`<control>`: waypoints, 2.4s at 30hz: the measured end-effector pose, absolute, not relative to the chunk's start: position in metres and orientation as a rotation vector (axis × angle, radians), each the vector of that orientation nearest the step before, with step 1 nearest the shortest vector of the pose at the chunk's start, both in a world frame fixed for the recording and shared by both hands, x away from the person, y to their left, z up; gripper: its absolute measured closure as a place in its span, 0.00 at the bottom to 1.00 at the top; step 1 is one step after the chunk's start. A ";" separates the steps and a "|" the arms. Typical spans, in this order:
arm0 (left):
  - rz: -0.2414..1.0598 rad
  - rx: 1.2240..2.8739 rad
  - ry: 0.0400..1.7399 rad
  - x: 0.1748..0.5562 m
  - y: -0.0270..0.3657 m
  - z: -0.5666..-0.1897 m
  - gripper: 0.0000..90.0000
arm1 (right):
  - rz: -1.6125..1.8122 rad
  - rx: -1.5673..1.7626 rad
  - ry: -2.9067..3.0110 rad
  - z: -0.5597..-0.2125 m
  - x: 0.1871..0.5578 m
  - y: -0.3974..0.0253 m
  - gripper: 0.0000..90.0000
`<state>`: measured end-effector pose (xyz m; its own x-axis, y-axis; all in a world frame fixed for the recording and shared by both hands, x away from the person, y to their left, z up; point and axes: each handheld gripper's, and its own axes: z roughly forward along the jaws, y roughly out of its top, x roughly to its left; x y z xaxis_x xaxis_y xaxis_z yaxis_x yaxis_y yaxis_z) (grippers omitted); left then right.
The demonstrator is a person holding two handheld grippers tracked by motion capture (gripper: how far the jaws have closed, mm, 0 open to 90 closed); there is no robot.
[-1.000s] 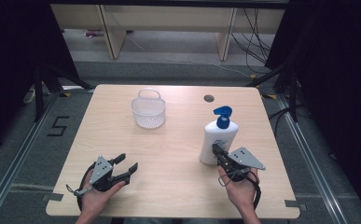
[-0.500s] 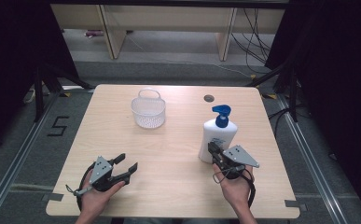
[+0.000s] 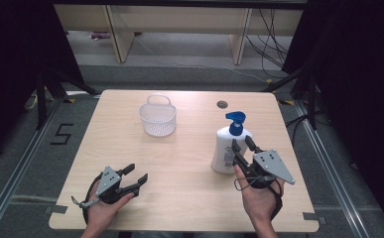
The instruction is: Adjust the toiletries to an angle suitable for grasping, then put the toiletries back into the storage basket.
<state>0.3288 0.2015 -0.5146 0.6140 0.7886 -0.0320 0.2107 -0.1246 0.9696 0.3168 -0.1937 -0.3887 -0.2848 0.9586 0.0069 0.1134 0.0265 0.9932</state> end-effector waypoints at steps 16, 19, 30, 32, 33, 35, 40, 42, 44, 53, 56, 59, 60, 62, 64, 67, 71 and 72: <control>0.609 1.654 0.833 0.333 0.201 -0.510 0.40 | 1.298 1.164 1.461 -0.372 0.339 -0.186 0.45; 0.610 1.648 0.837 0.334 0.201 -0.507 0.39 | 1.303 1.179 1.472 -0.372 0.338 -0.187 0.45; 0.621 1.633 0.826 0.326 0.194 -0.500 0.39 | 1.298 1.173 1.474 -0.368 0.330 -0.191 0.44; 0.626 1.634 0.822 0.324 0.195 -0.500 0.39 | 1.282 1.164 1.469 -0.367 0.328 -0.192 0.43; 0.629 1.639 0.838 0.321 0.196 -0.500 0.39 | 1.284 1.152 1.467 -0.368 0.328 -0.193 0.43; 0.636 1.629 0.823 0.321 0.198 -0.501 0.39 | 1.293 1.170 1.465 -0.369 0.327 -0.193 0.43; 0.639 1.629 0.869 0.318 0.199 -0.501 0.39 | 1.291 1.170 1.477 -0.371 0.329 -0.194 0.42; 0.638 1.624 0.850 0.320 0.200 -0.503 0.39 | 1.300 1.189 1.468 -0.372 0.333 -0.191 0.42; 0.630 1.636 0.874 0.319 0.201 -0.504 0.39 | 1.302 1.180 1.475 -0.371 0.335 -0.190 0.42; 0.625 1.635 0.807 0.329 0.194 -0.504 0.39 | 1.305 1.181 1.457 -0.369 0.339 -0.184 0.45; 0.610 1.646 0.806 0.327 0.194 -0.505 0.39 | 1.301 1.177 1.446 -0.365 0.340 -0.183 0.48; 0.590 1.639 0.810 0.326 0.194 -0.505 0.39 | 1.281 1.187 1.437 -0.362 0.342 -0.179 0.50; 0.587 1.634 0.802 0.326 0.194 -0.505 0.39 | 1.281 1.187 1.437 -0.362 0.342 -0.179 0.50; 0.591 1.631 0.799 0.326 0.195 -0.504 0.39 | 1.266 1.208 1.430 -0.363 0.345 -0.177 0.51; 0.598 1.634 0.802 0.326 0.197 -0.503 0.39 | 1.242 1.198 1.430 -0.363 0.348 -0.178 0.53; 0.601 1.631 0.809 0.327 0.199 -0.504 0.39 | 1.247 1.203 1.450 -0.361 0.353 -0.173 0.54; 0.595 1.636 0.815 0.327 0.197 -0.506 0.39 | 1.246 1.220 1.452 -0.359 0.357 -0.171 0.56; 0.594 1.637 0.817 0.327 0.197 -0.506 0.39 | 1.253 1.218 1.451 -0.357 0.360 -0.171 0.57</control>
